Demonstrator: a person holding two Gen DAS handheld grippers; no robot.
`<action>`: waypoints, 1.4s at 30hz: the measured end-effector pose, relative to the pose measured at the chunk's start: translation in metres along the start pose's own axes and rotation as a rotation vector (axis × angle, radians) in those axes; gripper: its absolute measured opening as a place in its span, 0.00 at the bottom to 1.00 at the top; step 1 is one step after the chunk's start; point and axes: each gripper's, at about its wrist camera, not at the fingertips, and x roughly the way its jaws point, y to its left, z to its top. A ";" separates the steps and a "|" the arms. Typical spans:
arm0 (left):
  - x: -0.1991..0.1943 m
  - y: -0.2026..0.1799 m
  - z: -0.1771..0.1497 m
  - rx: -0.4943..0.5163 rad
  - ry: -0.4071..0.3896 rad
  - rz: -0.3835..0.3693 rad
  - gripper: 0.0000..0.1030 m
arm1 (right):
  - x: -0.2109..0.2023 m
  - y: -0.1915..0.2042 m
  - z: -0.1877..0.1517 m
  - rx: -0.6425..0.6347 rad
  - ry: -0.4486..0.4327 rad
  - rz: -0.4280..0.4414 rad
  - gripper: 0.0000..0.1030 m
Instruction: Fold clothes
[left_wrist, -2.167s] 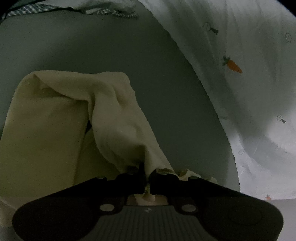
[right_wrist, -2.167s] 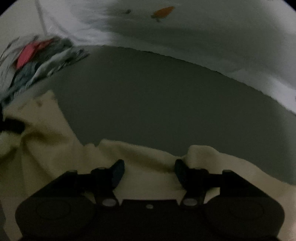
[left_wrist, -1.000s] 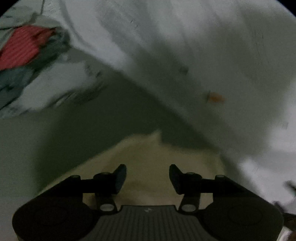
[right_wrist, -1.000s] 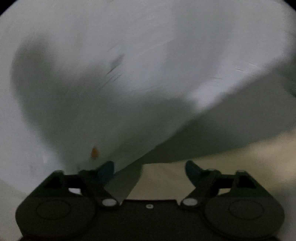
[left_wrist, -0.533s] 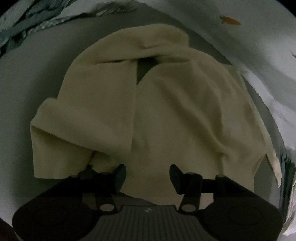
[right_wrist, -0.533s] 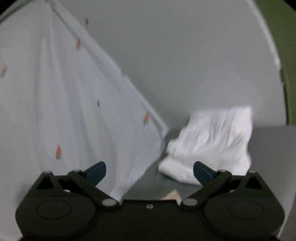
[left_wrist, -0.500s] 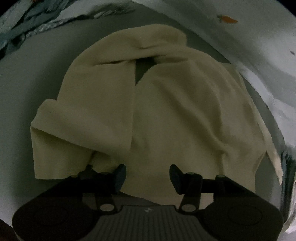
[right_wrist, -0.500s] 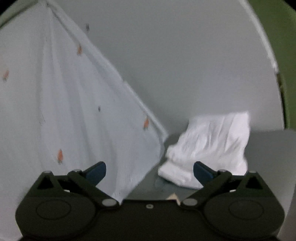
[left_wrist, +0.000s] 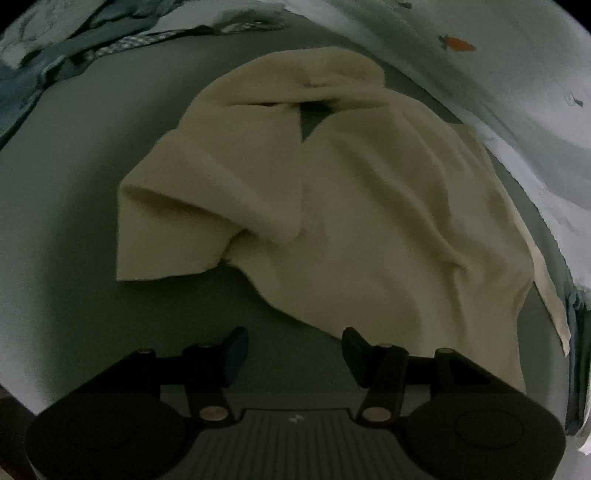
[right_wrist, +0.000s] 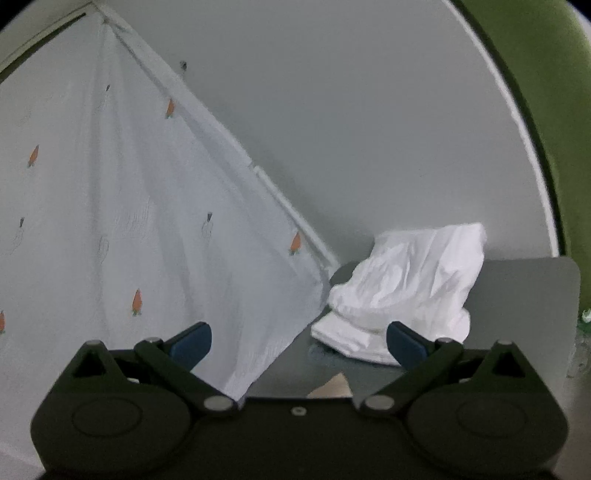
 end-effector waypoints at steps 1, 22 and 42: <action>-0.001 0.002 0.000 -0.008 -0.001 0.000 0.57 | 0.001 0.001 -0.002 -0.003 0.014 0.005 0.99; 0.005 0.007 0.021 0.015 -0.028 0.032 0.63 | 0.096 0.018 -0.060 -0.008 0.258 0.076 1.00; 0.027 0.000 0.041 0.042 0.001 -0.010 0.03 | 0.209 0.053 -0.332 -0.505 0.955 0.141 0.47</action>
